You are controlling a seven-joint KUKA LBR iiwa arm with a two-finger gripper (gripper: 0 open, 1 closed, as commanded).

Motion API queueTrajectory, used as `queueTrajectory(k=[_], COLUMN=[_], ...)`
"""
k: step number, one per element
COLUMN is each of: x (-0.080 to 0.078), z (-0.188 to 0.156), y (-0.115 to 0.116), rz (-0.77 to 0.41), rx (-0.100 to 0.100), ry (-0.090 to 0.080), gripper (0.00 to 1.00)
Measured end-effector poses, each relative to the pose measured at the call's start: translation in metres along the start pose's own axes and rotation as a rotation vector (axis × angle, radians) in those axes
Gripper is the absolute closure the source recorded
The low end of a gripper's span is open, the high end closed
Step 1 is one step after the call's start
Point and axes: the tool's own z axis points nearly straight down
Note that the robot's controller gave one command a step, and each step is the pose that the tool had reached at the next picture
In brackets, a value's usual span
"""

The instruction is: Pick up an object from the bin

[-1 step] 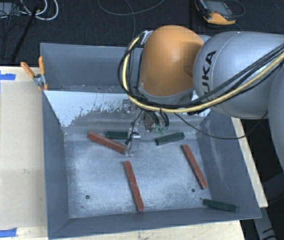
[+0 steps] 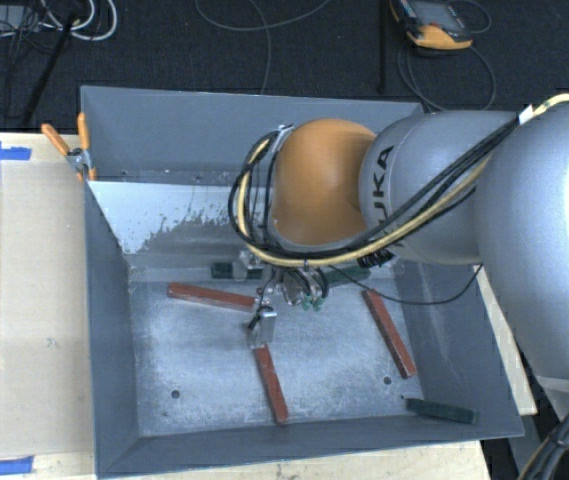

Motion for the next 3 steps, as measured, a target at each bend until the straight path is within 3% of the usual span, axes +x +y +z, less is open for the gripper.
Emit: queueTrajectory(k=[1,2,3], x=[-0.012,-0.013,-0.013], z=[0.053,0.051,-0.075], y=[0.031,0.029,0.052], rz=[-0.063,-0.057,-0.295], rx=[-0.002,-0.002,-0.001], ry=[-0.009,-0.011,-0.02], gripper=[0.0,1.0,1.0])
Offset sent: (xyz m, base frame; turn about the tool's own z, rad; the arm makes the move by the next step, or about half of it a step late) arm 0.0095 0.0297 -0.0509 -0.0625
